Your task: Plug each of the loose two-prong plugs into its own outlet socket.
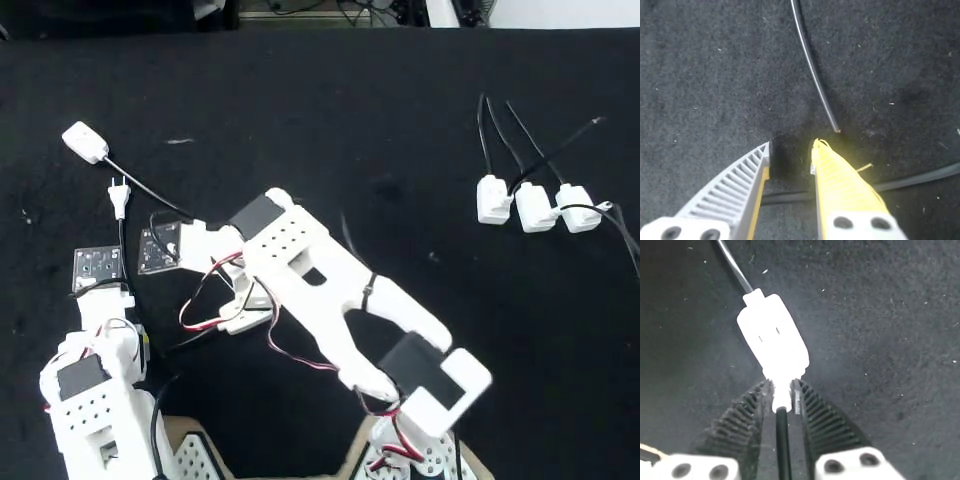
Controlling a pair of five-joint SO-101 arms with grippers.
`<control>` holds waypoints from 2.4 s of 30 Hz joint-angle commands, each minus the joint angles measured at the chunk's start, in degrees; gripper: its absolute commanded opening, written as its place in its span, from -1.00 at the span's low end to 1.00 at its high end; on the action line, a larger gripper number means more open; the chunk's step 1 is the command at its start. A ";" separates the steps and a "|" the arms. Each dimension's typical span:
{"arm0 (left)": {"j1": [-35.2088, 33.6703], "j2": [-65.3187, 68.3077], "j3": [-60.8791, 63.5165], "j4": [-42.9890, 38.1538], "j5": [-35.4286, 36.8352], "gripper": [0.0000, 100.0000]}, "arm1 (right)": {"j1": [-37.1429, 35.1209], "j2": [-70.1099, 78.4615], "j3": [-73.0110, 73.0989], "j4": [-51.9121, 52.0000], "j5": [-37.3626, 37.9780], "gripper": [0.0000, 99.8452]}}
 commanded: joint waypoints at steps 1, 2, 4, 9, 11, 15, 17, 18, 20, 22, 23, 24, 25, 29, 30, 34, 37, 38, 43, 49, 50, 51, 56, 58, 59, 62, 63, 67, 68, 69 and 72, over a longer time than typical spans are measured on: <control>-0.75 0.35 -0.22 0.26 -0.44 -0.73 | -0.35 4.09 -0.04 -2.46 -0.70 -0.98; -0.75 0.35 -0.22 0.26 -0.44 -0.73 | -0.35 4.79 -0.04 -2.81 -0.70 -0.98; -0.75 0.35 -0.22 0.26 -0.44 -0.73 | -0.35 5.67 -0.13 -3.08 -0.70 -0.98; -0.75 0.35 -0.22 0.26 -0.44 -0.73 | -0.35 2.33 -0.13 -2.90 -0.79 -0.98; -0.75 0.35 -0.22 0.26 -0.44 -0.73 | -0.53 0.04 -0.13 -2.37 -1.14 -0.97; -0.75 0.35 -0.22 0.26 -0.44 -0.73 | -1.23 -1.98 0.13 -0.79 -2.81 -0.72; -0.75 0.35 -0.22 0.26 -0.44 -0.73 | -1.67 -1.89 0.22 -0.35 -2.29 -0.53; -0.75 0.35 -0.22 0.26 -0.44 -0.73 | -1.93 -1.80 0.31 -0.26 -1.67 -0.46; -0.75 0.35 -0.22 0.26 -0.44 -0.73 | -2.81 -1.80 0.31 -0.09 0.79 -0.33; -0.75 0.35 -0.22 0.26 -0.44 -0.73 | -3.43 -1.80 0.31 -0.35 1.85 -0.27; -0.75 0.35 -0.22 0.26 -0.44 -0.73 | -3.69 -1.80 0.31 -0.53 2.02 -0.26; -0.75 0.35 -0.22 0.26 -0.44 -0.73 | -3.78 -1.80 0.31 -0.62 2.11 -0.26; -0.84 0.35 -0.22 0.26 -0.44 -0.73 | -3.78 -1.80 0.31 -0.62 2.11 -0.26; -5.32 0.35 -0.92 -0.18 -0.09 -0.73 | -3.69 -1.80 0.31 -0.62 1.58 -0.26; -7.08 0.35 -1.54 -0.18 1.23 -0.73 | -3.60 -1.80 0.31 -0.62 1.32 -0.26; -15.34 0.35 -3.12 -2.46 9.85 -0.73 | -3.78 -1.80 0.31 -0.62 0.88 -0.26; -20.70 0.35 -2.86 -6.15 14.68 -0.73 | -3.87 -1.10 0.31 -0.62 1.05 -0.26; -22.02 0.35 -3.03 -6.51 16.09 -0.73 | -4.22 -0.13 0.13 -0.70 1.14 -0.26; -26.15 0.35 -4.35 -6.59 19.34 -0.73 | -4.75 7.60 -0.48 -4.31 0.88 -0.26; -26.07 0.35 -4.35 -6.51 19.25 -0.73 | -4.66 12.53 -4.97 -4.31 1.14 -0.26; -26.07 0.35 -4.35 -6.51 19.25 -0.73 | -4.75 12.97 -5.32 -4.57 1.23 -0.26; -26.07 0.35 -4.35 -6.51 19.25 -0.73 | -4.75 13.49 -5.76 -4.66 1.32 -0.26; -26.07 0.35 -4.35 -6.51 19.25 -0.73 | -4.57 16.40 -6.02 -7.12 6.24 -0.26; -26.07 0.35 -4.26 -6.51 19.16 -0.73 | -4.57 17.80 -6.02 -7.38 8.35 -0.28; -26.07 0.35 -4.26 -6.51 19.16 -0.73 | -4.48 18.24 -6.11 -7.38 9.05 -0.34; -26.07 0.35 -4.26 -6.51 19.16 -0.73 | -4.48 18.68 -6.37 -7.12 8.88 -0.77; -26.07 0.35 -4.26 -6.59 19.16 -0.73 | -4.40 18.59 -6.46 -7.12 8.26 -0.97; -26.07 0.35 -4.00 -6.77 19.16 -0.73 | -2.11 18.59 -6.46 -4.57 5.19 -0.98; -26.07 0.35 -3.65 -6.86 19.08 -0.73 | -1.05 18.24 -6.29 -3.78 4.48 -0.98; -26.07 0.35 -3.47 -7.30 19.08 -0.73 | 0.09 17.63 -5.93 -2.99 3.25 -0.97; -25.98 0.35 -2.86 -8.26 19.08 -0.73 | 4.48 14.46 -5.05 -1.49 -3.16 -0.98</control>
